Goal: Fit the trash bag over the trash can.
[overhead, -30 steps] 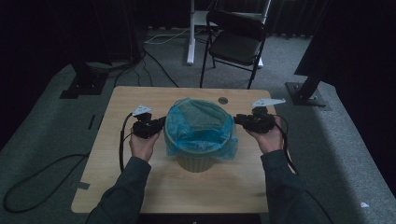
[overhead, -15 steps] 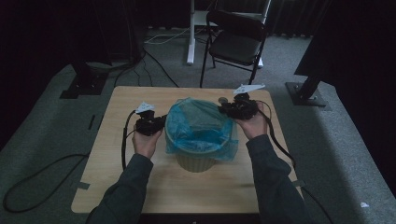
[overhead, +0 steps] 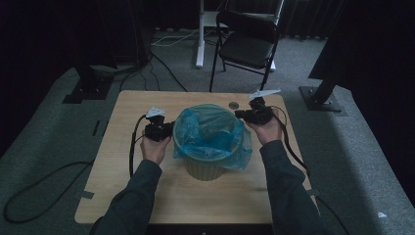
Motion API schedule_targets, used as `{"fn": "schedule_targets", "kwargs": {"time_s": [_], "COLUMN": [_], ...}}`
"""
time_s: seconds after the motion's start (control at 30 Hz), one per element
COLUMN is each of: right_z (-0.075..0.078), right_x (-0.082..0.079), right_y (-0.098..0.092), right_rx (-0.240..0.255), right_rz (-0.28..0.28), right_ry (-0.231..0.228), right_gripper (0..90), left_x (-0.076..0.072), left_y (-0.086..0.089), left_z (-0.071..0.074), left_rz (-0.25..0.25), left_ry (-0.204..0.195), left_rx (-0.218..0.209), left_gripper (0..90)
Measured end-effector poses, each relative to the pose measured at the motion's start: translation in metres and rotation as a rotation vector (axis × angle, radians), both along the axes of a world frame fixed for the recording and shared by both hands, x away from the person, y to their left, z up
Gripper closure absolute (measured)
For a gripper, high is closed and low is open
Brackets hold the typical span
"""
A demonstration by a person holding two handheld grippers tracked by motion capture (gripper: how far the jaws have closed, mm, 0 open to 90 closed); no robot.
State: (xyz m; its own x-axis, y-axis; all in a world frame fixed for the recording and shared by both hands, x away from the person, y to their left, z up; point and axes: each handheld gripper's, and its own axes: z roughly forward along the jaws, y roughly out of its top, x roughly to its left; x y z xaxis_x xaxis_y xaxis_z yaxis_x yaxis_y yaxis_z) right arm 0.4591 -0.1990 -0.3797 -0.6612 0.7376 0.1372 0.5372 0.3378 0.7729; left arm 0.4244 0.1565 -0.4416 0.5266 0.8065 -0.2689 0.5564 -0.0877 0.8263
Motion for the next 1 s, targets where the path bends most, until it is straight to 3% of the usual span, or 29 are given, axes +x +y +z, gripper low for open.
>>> {"fn": "schedule_targets", "kwargs": {"time_s": [0.13, 0.3, 0.37, 0.4, 0.53, 0.8, 0.83, 1.0], "right_z": [-0.01, -0.016, -0.017, -0.016, -0.011, -0.004, -0.003, -0.006], "right_x": [0.002, 0.0, -0.002, -0.006, -0.014, -0.026, -0.031, -0.037], "right_y": [-0.008, -0.011, -0.013, -0.015, -0.02, -0.025, -0.026, -0.029], "right_rx": [0.01, 0.007, 0.02, 0.02, 0.029, 0.022, 0.012, 0.003], "right_rz": [-0.019, -0.026, -0.016, -0.022, -0.038, -0.031, -0.031, -0.035], "right_ry": [0.034, 0.061, 0.067, 0.05, 0.006, -0.032, -0.039, -0.046], "right_gripper": [90.0, 90.0, 86.5, 76.3, 66.5, 61.9, 61.0, 58.9], "left_x": [0.0, -0.001, -0.002, -0.005, -0.009, -0.018, -0.021, -0.026], "left_y": [-0.003, 0.0, 0.004, 0.009, 0.021, 0.035, 0.038, 0.041], "left_z": [-0.009, -0.015, -0.012, -0.007, 0.004, 0.021, 0.029, 0.043], "left_rz": [-0.013, -0.005, 0.011, 0.028, 0.063, 0.075, 0.072, 0.063], "left_ry": [0.027, 0.044, 0.032, 0.014, -0.023, -0.08, -0.103, -0.145], "left_rx": [0.028, 0.03, 0.017, 0.011, 0.002, -0.018, -0.026, -0.036], "left_gripper": [89.6, 89.1, 80.1, 77.0, 68.3, 62.3, 61.7, 60.7]}}
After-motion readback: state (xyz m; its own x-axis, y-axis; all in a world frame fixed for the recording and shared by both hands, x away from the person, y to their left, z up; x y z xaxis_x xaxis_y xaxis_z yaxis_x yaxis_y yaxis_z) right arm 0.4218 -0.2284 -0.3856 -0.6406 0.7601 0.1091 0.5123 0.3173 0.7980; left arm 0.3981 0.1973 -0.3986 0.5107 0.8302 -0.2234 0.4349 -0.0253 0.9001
